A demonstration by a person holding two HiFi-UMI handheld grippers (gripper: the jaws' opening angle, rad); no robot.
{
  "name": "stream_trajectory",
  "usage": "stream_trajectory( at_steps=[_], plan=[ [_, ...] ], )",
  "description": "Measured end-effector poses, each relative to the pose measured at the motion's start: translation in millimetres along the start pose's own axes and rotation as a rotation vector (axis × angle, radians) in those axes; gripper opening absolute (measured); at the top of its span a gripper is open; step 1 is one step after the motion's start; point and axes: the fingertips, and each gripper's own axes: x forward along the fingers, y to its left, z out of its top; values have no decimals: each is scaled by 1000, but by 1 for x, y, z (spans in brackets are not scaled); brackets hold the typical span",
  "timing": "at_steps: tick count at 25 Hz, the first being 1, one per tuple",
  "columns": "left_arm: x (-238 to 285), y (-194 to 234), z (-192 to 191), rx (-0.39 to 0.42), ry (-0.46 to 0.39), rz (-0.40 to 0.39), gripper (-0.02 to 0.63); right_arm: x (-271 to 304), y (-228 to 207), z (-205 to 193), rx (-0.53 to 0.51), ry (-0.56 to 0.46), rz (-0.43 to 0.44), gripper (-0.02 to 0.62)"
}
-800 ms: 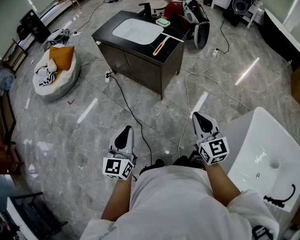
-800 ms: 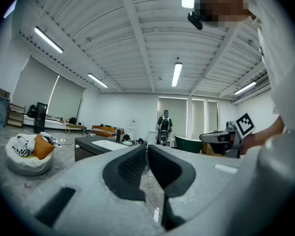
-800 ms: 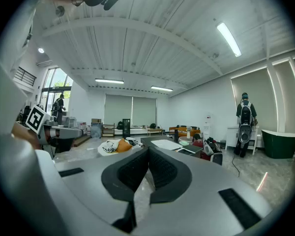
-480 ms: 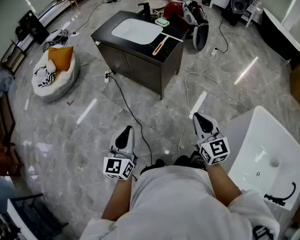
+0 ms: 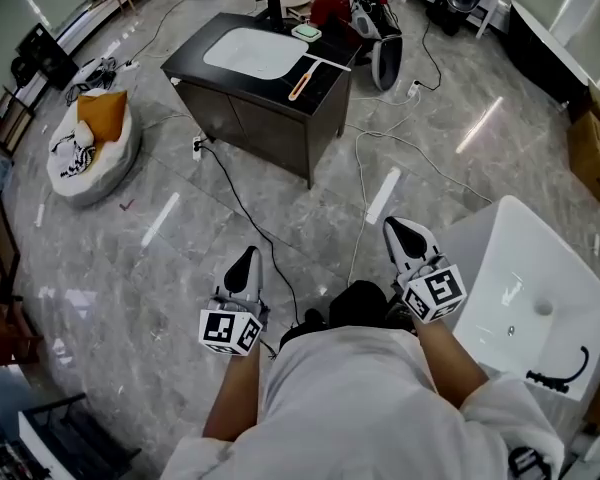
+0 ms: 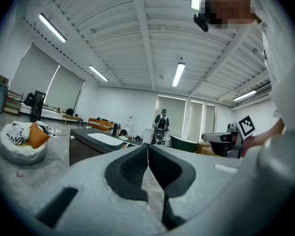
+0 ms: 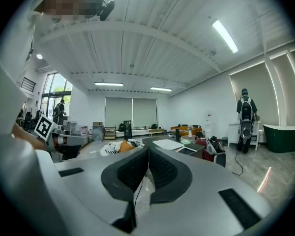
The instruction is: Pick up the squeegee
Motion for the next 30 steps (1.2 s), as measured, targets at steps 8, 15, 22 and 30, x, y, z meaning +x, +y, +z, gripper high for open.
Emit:
stream_trajectory(
  at_steps=[8,15,22,30],
  plan=[
    [40,3,-13,-17,61,3,17,29,-42,-10,60,15,2,14],
    [123,-2,-12,37,114,-11,17,89,-119,-30,135,7,9,14],
    [225,-3,5,4,104,-11,17,158,-197,0,27,-30,81,14],
    [304,-5,29,-14,90,41,17,195,-263,7,49,19,155,14]
  ],
)
